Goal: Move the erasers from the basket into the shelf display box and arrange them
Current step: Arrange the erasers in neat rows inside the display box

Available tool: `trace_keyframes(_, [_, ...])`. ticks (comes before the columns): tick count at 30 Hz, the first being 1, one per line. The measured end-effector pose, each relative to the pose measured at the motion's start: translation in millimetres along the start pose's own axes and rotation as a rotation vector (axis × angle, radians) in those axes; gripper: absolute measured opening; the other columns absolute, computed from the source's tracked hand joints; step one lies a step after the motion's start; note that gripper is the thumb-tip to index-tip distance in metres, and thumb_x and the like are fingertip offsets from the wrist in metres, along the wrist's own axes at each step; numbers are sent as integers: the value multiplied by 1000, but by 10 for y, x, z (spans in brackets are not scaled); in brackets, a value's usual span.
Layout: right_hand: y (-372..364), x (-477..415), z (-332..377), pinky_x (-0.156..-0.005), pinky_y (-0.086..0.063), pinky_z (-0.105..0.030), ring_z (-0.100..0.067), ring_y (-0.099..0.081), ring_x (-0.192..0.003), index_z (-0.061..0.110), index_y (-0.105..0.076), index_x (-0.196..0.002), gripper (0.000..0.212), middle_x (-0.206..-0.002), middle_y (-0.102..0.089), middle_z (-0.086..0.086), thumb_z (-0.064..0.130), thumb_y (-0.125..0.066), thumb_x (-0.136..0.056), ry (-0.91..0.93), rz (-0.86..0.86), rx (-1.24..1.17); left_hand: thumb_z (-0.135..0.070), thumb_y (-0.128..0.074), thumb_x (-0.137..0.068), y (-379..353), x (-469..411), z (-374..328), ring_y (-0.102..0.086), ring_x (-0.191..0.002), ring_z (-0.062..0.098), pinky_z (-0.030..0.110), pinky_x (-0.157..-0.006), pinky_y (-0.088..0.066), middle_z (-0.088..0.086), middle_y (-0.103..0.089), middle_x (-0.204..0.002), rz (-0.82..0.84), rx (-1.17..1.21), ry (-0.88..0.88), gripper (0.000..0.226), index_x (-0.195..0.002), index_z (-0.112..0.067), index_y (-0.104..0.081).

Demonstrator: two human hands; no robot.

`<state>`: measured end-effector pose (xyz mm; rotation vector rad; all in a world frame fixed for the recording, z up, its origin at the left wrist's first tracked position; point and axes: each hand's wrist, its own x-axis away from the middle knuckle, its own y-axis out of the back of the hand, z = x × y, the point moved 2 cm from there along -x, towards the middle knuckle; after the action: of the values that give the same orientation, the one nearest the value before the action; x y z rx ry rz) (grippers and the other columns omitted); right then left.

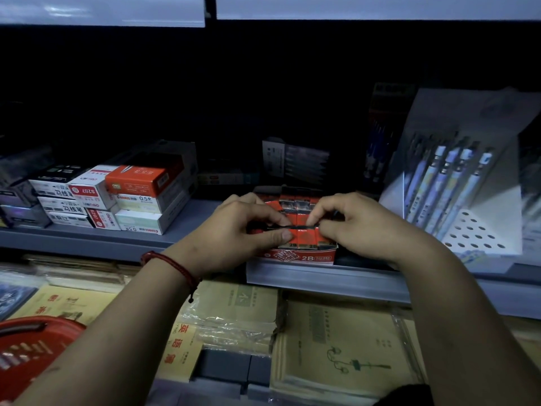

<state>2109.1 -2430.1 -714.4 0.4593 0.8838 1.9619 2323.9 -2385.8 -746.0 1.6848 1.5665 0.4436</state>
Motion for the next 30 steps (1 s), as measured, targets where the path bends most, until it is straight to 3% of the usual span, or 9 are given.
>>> trace_keyframes(4, [10, 1, 6, -82, -59, -37, -8, -67, -87, 28, -72, -86, 21, -93, -70, 8, 11, -61, -91, 19, 2, -3, -76, -63, -72, 3, -7, 7, -52, -107, 15, 41, -92, -52, -18, -55, -100, 10, 36, -7, 40, -104, -54, -70])
trace_keyframes(9, [12, -14, -2, -77, -54, -27, -8, -62, -91, 30, -74, -85, 21, -100, -62, 9, 13, -63, -90, 39, -22, 21, -62, -67, -76, 49, -1, -34, -56, -104, 8, 29, -93, -50, -11, -56, -104, 15, 103, 19, 36, -105, -42, -76])
trace_keyframes(14, [22, -23, -17, -76, -59, -36, -16, -67, -85, 29, -74, -91, 21, -96, -68, 6, 12, -62, -93, 38, -74, -30, -35, -69, -91, 107, -59, -1, -55, -101, 7, 10, -81, -42, -8, -53, -115, -222, -68, 73, 30, -121, -32, -69])
trace_keyframes(17, [10, -60, -29, -73, -60, -38, -14, -69, -79, 30, -73, -89, 22, -88, -71, 8, 12, -60, -94, 44, -153, -42, -45, -67, -90, 81, -79, 17, -55, -107, 5, 15, -87, -42, -11, -55, -126, -141, -97, 102, 50, -136, -29, -58])
trace_keyframes(20, [-8, -120, -44, -59, -55, -34, -15, -64, -63, 30, -73, -87, 23, -72, -69, 6, 12, -60, -94, 41, -242, -70, -47, -69, -87, 66, -86, 17, -58, -109, -1, 13, -84, -47, -16, -57, -129, -107, 41, 151, 56, -139, -29, -56])
trace_keyframes(24, [-20, -174, -62, -50, -45, -17, 0, -53, -52, 28, -74, -88, 23, -68, -65, 10, 10, -59, -93, 30, -360, -124, -40, -74, -86, 50, -98, 18, -62, -103, 3, 15, -74, -53, -16, -57, -122, -138, 114, 194, 47, -131, -31, -62])
trace_keyframes(27, [-19, -189, -71, -45, -42, -14, 0, -51, -48, 27, -73, -92, 25, -70, -64, 10, 9, -56, -94, 11, -426, -135, -24, -77, -86, 116, -81, 25, -73, -90, 15, 32, -77, -62, -12, -66, -118, -80, 279, 229, 48, -130, -30, -61])
trace_keyframes(30, [-22, -201, -113, -36, -32, -14, -2, -43, -36, 21, -72, -98, 25, -58, -55, 9, 6, -52, -95, -19, -441, -109, -12, -80, -82, 240, -14, 88, -69, -76, 12, 29, -74, -60, -19, -73, -95, 35, 297, 200, 53, -128, -31, -62])
